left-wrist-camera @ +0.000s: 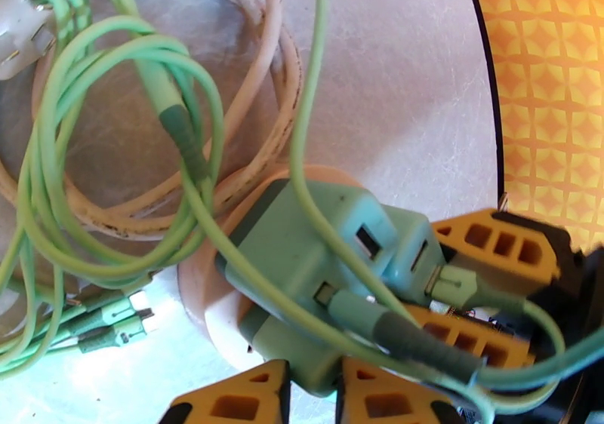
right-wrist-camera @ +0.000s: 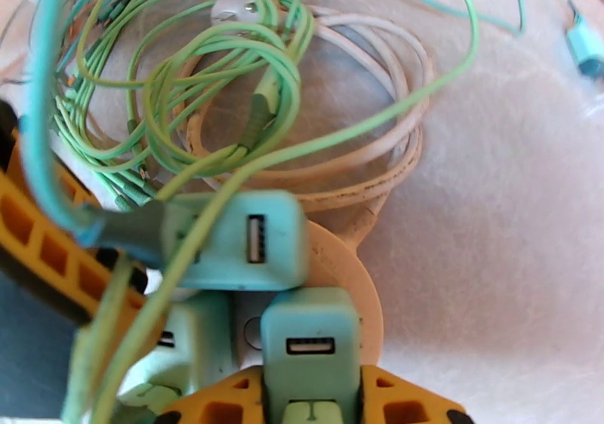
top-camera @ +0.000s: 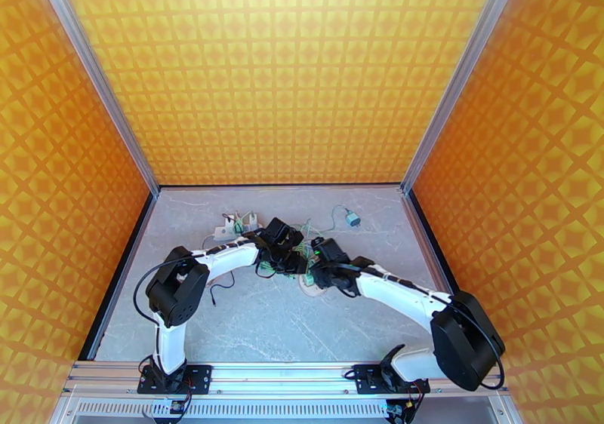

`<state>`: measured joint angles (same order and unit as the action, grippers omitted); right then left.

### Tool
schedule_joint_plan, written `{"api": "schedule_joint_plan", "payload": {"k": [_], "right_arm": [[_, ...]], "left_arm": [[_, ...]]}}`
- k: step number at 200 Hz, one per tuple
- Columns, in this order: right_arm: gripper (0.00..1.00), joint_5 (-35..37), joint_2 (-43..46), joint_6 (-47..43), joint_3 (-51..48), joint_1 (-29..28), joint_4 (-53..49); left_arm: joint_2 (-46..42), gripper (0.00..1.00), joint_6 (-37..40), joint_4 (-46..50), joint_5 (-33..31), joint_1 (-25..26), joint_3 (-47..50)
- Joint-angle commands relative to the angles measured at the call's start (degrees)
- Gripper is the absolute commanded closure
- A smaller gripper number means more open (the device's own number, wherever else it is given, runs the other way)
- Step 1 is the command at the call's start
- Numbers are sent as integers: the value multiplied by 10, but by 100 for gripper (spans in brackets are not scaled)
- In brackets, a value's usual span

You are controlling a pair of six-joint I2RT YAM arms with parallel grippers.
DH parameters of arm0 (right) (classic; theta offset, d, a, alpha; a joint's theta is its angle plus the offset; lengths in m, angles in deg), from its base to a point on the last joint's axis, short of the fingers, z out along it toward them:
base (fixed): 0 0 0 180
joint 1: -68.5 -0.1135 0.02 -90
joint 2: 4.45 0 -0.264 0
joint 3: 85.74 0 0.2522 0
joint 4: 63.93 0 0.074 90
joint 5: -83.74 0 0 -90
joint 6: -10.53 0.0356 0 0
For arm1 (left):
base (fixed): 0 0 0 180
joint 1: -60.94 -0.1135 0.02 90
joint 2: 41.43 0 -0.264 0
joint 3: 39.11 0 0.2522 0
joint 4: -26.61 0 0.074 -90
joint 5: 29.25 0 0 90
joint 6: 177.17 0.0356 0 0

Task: Pull the plug off the socket

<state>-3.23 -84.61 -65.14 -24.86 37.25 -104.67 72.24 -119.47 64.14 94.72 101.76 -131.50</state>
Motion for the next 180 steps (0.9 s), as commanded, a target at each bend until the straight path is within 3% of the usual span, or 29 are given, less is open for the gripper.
{"api": "schedule_joint_plan", "payload": {"k": [1, 44, 109, 149, 180], "right_arm": [[94, -72, 41, 32, 2, 22, 75], [93, -65, 36, 11, 17, 14, 54], [93, 71, -13, -39, 45, -111, 17], [93, 80, 4, -24, 35, -104, 31], [93, 21, 34, 0, 18, -48, 43]], "left_arm": [[73, 80, 13, 97, -84, 16, 42], [76, 80, 14, 101, -86, 19, 38], [93, 81, 18, 118, -87, 23, 22], [100, 81, 23, 132, -94, 25, 17], [108, 81, 23, 135, -95, 26, 17]]}}
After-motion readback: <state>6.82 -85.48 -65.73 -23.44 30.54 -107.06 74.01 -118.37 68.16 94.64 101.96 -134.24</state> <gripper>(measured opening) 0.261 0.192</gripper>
